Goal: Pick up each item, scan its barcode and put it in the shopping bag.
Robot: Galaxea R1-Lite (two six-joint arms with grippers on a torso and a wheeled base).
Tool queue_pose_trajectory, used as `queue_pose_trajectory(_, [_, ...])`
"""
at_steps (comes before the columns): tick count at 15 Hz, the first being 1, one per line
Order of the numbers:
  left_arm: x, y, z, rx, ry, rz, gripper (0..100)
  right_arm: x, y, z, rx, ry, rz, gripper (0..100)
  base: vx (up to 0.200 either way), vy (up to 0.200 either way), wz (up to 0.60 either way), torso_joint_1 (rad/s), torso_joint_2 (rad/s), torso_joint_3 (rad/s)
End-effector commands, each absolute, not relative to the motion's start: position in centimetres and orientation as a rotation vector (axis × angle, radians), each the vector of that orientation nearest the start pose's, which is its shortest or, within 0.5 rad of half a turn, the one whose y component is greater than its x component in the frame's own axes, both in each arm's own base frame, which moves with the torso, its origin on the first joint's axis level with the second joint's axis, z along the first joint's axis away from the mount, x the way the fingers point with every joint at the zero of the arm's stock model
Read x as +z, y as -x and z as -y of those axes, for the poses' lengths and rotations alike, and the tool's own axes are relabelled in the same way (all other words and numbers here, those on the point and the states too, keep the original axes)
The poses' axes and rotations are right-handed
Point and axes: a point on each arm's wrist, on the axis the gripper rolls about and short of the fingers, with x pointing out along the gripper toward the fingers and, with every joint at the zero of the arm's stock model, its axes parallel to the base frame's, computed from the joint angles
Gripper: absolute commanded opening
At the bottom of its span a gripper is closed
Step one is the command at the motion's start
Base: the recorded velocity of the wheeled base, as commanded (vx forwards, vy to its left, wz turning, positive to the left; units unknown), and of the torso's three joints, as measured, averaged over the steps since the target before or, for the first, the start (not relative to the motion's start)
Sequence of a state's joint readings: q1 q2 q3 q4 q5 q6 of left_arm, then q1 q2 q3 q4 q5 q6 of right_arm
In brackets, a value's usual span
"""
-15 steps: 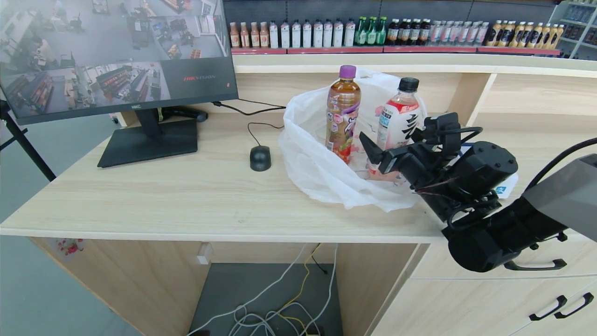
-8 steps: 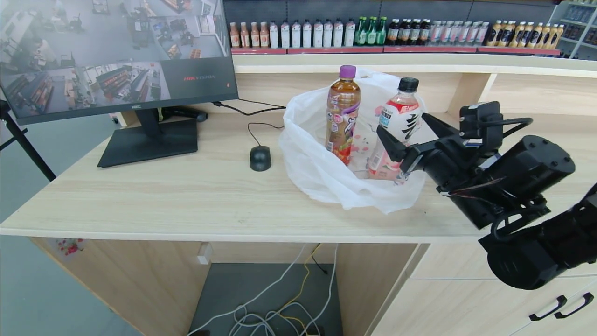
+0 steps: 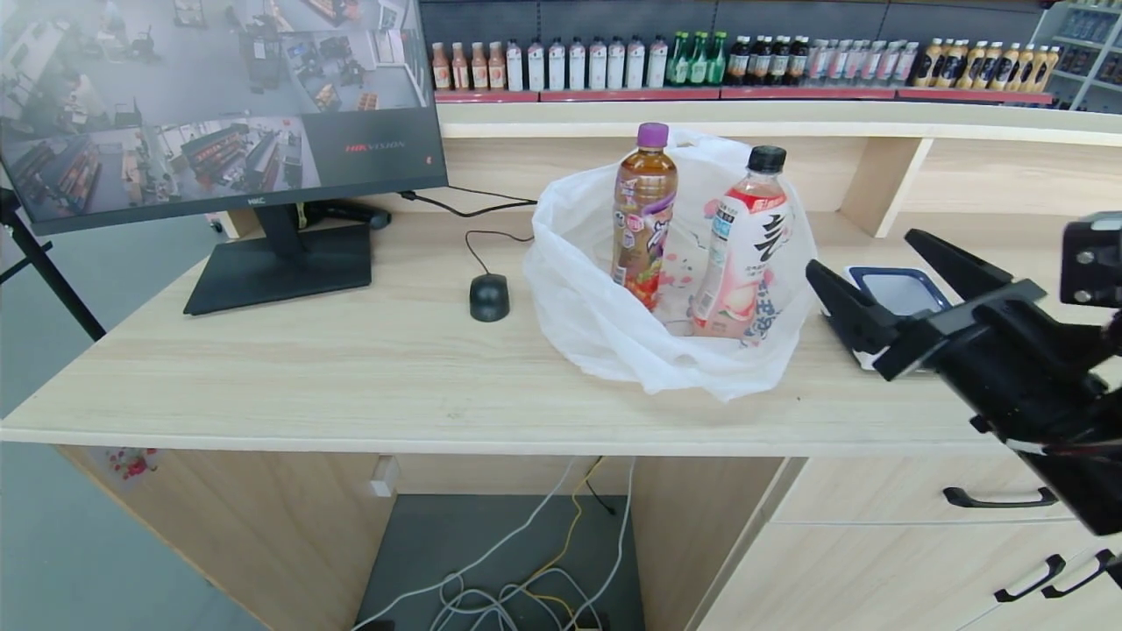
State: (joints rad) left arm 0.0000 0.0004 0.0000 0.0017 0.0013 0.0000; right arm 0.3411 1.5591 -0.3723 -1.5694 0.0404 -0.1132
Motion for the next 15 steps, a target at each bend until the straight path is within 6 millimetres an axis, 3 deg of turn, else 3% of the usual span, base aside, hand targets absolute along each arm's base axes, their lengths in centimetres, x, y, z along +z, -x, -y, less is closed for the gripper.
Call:
queue_pose_trajectory(1, [7.5, 2.3, 0.0, 0.002, 0.000, -0.002, 100, 20.3, -16.8, -5.7, 0.330, 0.055, 0.413, 100, 0.000, 0.000, 0.00, 0.000, 0.00, 0.000])
queue_pose_trajectory(4, [7.5, 2.3, 0.0, 0.002, 0.003, -0.002, 100, 19.0, -12.7, -4.1, 0.310, 0.049, 0.409, 100, 0.000, 0.000, 0.00, 0.000, 0.00, 0.000])
queue_pose_trajectory(12, [7.5, 2.3, 0.0, 0.002, 0.005, 0.000, 100, 18.4, -9.9, -3.2, 0.293, 0.045, 0.390, 100, 0.000, 0.000, 0.00, 0.000, 0.00, 0.000])
queue_pose_trajectory(14, [7.5, 2.3, 0.0, 0.002, 0.005, -0.002, 100, 17.4, -8.6, -2.7, 0.300, 0.045, 0.286, 100, 0.000, 0.000, 0.00, 0.000, 0.00, 0.000])
queue_pose_trajectory(15, [7.5, 2.3, 0.0, 0.002, 0.005, -0.002, 100, 16.4, -6.6, -2.1, 0.304, 0.054, 0.220, 100, 0.000, 0.000, 0.00, 0.000, 0.00, 0.000])
